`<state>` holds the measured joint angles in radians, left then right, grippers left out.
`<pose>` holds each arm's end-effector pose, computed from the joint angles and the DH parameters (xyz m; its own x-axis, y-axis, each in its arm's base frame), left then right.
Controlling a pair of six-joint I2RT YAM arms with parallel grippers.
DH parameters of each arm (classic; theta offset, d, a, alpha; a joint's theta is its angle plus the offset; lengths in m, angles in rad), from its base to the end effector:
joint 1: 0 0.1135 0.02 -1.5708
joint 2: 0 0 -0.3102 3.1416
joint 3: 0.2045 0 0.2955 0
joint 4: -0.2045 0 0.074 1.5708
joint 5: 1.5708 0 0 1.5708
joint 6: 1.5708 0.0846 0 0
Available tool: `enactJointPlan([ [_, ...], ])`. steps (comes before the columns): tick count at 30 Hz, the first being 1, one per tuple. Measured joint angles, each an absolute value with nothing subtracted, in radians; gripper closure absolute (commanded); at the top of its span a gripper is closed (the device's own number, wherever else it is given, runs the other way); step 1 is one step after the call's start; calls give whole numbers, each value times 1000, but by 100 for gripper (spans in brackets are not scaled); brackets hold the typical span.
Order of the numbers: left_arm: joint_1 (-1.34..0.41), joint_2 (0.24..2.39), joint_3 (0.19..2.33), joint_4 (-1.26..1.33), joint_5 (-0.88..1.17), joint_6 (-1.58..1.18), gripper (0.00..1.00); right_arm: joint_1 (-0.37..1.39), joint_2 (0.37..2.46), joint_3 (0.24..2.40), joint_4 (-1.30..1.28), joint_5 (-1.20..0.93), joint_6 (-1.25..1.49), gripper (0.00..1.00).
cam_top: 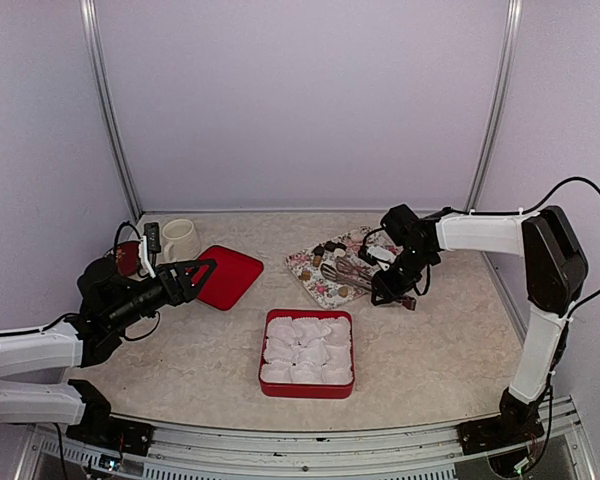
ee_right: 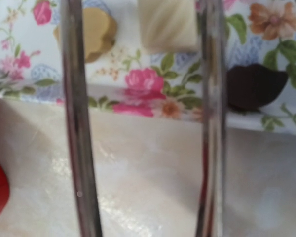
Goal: Pack the chocolate
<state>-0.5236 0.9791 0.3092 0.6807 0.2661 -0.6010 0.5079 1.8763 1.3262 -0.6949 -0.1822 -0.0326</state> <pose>0.2198 -0.1526 0.2400 -0.3938 -0.4026 -0.8263 0.5910 0.5776 -0.5631 0.3784 0.2282 0.1603 -0.8101 -0.4876 -0.3255 -0.5557 0.8156 0.1611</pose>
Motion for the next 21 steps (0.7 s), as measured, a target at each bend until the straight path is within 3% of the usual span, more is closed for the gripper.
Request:
enactJointPlan([
  [21, -499, 979, 307, 681, 281, -598, 1, 535, 1905, 1396, -789, -149, -60, 80],
])
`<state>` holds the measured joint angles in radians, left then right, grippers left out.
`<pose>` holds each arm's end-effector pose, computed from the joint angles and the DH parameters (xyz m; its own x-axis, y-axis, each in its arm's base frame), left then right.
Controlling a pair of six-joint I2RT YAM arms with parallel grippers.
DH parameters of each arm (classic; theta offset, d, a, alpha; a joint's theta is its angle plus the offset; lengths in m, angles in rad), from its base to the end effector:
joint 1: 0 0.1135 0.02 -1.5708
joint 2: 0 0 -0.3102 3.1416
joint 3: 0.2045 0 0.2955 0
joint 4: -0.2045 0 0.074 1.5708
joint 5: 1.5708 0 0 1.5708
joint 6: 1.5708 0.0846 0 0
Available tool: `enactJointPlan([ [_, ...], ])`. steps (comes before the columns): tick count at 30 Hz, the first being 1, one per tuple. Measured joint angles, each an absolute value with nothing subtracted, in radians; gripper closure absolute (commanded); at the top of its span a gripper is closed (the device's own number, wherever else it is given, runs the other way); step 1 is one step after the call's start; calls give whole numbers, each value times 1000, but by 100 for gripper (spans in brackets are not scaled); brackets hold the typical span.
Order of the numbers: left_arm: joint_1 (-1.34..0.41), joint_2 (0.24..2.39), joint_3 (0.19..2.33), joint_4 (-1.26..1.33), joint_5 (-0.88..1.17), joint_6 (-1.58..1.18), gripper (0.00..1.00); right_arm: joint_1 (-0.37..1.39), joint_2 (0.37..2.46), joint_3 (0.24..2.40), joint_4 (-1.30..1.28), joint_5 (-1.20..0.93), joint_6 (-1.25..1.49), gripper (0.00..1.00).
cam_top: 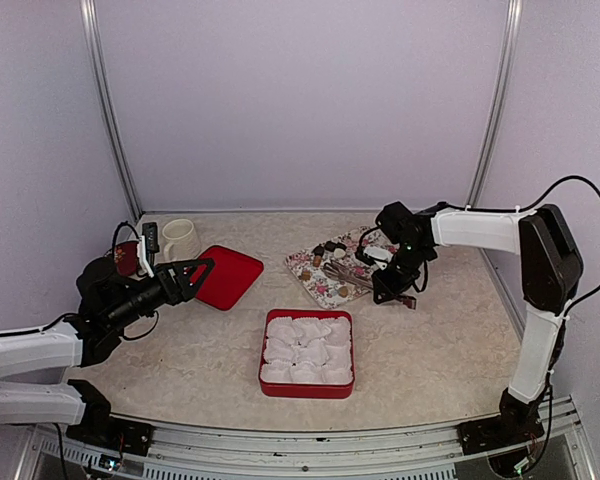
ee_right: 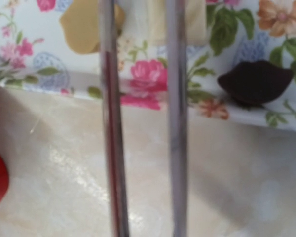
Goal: Pack the chocolate
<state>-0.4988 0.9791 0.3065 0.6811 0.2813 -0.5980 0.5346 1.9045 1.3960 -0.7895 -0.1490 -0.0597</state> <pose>0.2223 -0.1479 0.2390 -0.3898 -0.4036 -0.8278 0.5855 0.5852 -0.5610 0.3774 0.2381 0.1663 -0.7951 -0.5393 -0.2775 -0.5867 0.7998 0.1266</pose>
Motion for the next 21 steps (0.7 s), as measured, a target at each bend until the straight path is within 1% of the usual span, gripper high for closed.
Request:
enactJointPlan([
  [5, -498, 979, 303, 681, 282, -598, 1, 535, 1886, 1397, -794, -150, -59, 81],
  [16, -498, 978, 306, 666, 283, -597, 1, 538, 1724, 1395, -796, -196, -64, 81],
  [21, -498, 973, 339, 623, 280, -586, 1, 596, 1634, 1393, -805, -228, -74, 81],
])
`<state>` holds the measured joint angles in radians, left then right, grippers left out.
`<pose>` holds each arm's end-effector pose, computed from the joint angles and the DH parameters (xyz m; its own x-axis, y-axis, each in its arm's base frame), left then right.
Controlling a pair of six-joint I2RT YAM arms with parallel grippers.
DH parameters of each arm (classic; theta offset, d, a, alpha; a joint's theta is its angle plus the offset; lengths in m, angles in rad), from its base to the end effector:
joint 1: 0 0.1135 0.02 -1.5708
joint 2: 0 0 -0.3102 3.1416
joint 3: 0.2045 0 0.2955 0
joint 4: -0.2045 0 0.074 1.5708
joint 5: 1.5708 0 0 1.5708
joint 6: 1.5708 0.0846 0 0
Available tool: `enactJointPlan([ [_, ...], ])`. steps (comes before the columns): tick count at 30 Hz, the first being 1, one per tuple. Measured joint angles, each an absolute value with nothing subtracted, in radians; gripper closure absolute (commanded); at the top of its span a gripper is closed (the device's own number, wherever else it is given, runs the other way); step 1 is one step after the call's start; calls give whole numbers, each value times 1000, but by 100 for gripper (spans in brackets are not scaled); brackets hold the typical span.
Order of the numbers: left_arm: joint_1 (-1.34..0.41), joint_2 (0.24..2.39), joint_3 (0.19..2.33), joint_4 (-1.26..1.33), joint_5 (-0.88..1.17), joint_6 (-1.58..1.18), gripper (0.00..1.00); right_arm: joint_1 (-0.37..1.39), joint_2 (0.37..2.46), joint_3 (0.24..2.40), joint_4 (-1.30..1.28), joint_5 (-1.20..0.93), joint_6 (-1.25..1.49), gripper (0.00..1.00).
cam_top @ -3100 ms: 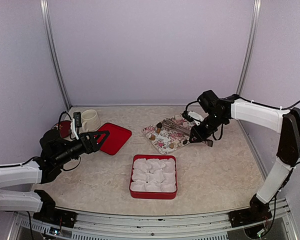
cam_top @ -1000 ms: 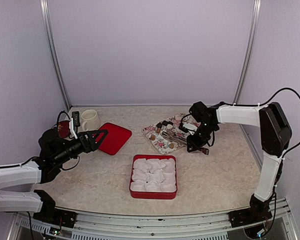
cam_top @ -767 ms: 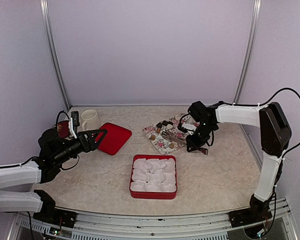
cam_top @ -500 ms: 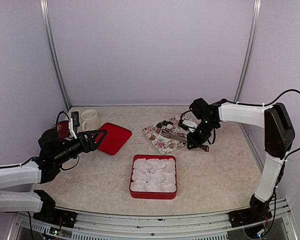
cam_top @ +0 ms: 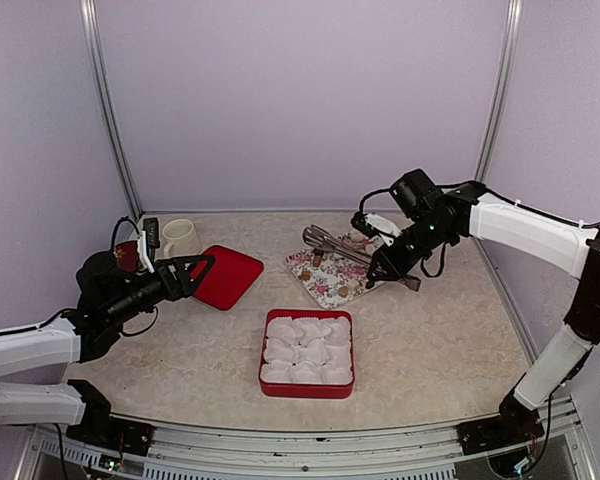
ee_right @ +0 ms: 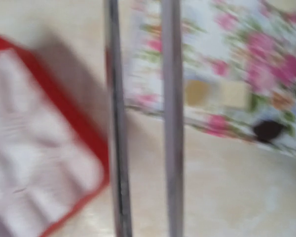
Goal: Pack the chocolate
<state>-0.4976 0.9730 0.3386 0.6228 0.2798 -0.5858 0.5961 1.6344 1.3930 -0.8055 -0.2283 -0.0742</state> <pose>0.2255 -0.1491 0.2449 -0.3963 -0.3894 -0.8314 0.5788 0.5970 -0.5555 0.3312 0.2479 0.2767 -0.6671 -0.5398 -0.5134 -0.6919 0.7044 0.1583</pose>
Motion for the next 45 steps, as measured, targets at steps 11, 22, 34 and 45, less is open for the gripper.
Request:
enactJointPlan([
  [11, -498, 943, 395, 545, 266, -570, 1, 848, 1452, 1299, -863, -298, -49, 82],
  [22, -498, 938, 417, 499, 257, -560, 1, 1027, 1375, 1135, -910, -324, 44, 82],
  [34, -498, 947, 418, 489, 257, -560, 1, 1050, 1413, 1052, -867, -342, 88, 81],
  [45, -498, 939, 418, 489, 254, -554, 1, 1050, 1480, 1071, -847, -366, 72, 71],
])
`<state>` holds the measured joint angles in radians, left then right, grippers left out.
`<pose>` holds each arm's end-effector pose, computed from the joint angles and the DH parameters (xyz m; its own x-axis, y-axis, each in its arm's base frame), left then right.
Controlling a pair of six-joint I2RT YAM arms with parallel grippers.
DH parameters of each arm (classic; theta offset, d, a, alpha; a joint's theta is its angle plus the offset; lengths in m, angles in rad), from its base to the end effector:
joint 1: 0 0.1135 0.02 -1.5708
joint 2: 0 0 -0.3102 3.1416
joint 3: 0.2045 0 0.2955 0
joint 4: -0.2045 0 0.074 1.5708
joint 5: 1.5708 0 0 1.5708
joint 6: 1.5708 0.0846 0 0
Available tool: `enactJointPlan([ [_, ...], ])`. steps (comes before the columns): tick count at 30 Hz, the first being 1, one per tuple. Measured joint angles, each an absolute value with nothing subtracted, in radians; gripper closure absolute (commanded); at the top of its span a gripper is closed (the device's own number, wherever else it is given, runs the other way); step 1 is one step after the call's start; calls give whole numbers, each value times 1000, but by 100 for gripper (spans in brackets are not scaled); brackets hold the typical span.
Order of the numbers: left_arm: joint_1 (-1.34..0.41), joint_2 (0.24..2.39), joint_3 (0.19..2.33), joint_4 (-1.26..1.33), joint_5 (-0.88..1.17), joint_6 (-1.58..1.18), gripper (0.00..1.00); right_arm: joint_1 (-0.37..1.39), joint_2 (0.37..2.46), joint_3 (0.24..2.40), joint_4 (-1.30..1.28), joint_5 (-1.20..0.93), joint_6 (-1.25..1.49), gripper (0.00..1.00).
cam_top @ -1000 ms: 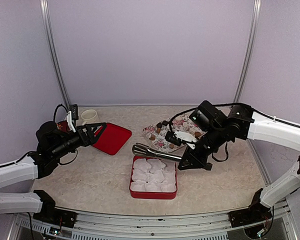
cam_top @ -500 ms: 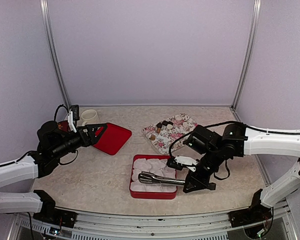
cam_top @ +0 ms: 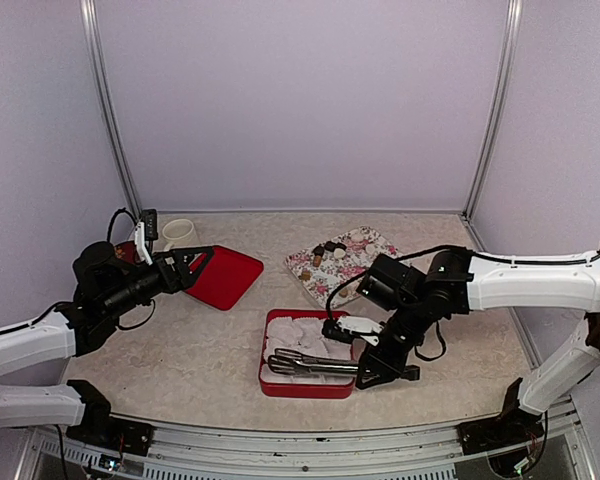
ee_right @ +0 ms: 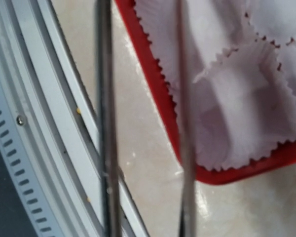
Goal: Pack the chocolate
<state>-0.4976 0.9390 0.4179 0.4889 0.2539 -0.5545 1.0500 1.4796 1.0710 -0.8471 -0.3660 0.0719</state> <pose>0.2301 -0.1492 0.2668 -0.3835 -0.3717 -0.8455 0.5655 0.6293 -0.5331 0.1372 0.3000 0.2171 -0.5340 -0.7961 -0.2847 -0.8289 0.4267 0.3616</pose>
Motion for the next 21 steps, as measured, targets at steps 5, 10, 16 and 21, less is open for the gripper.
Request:
enactJointPlan([
  [5, -498, 939, 418, 489, 254, -550, 1, 1050, 1487, 1086, -843, -379, 70, 67],
  [10, -498, 941, 418, 489, 254, -545, 1, 1050, 1491, 1088, -845, -382, 68, 66],
  [16, -498, 946, 418, 489, 254, -545, 1, 1050, 1490, 1103, -849, -378, 69, 67],
  [21, -498, 947, 418, 490, 254, -545, 1, 1015, 1472, 1117, -842, -353, 80, 67],
])
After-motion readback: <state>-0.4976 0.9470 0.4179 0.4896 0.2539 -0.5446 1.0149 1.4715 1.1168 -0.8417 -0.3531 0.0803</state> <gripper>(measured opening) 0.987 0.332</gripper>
